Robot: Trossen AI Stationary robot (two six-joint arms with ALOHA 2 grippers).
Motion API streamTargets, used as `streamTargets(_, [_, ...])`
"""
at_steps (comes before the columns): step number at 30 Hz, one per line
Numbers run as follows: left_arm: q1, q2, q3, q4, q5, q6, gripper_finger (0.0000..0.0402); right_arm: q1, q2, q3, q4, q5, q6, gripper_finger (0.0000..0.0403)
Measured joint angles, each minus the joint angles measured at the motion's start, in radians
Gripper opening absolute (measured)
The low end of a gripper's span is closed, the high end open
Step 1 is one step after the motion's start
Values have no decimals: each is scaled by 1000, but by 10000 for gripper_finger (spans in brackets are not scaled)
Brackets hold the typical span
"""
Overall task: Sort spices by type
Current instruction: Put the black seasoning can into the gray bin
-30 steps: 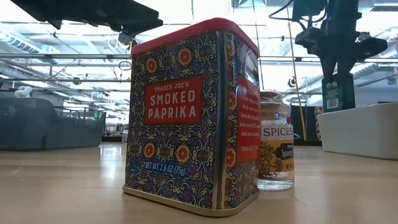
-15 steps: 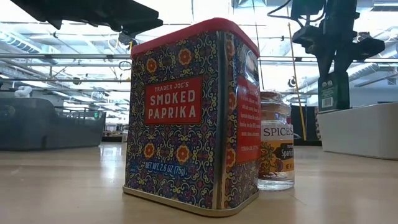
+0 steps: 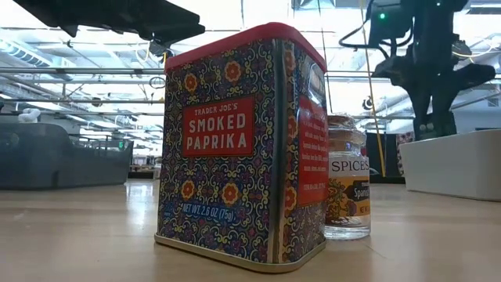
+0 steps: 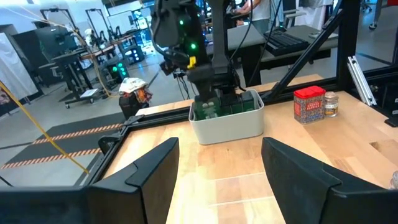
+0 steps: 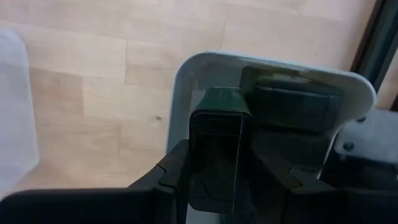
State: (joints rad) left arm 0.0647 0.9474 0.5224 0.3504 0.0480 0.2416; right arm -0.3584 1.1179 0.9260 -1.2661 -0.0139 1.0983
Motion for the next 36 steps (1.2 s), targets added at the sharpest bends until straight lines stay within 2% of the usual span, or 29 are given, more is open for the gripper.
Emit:
streamTargets(7, [0,0,0,0,0,0,235,0,0,-64,99,30,2,105])
streamTargets(22, [0,0,0,-1,0,0,235,0,0,-126,140,21,19,107])
streamTargets(31, [0,0,0,-1,0,0,235,0,0,-125,150,22,13,162])
streamTargets(36, [0,0,0,-1,0,0,235,0,0,-125,149,16,12,176])
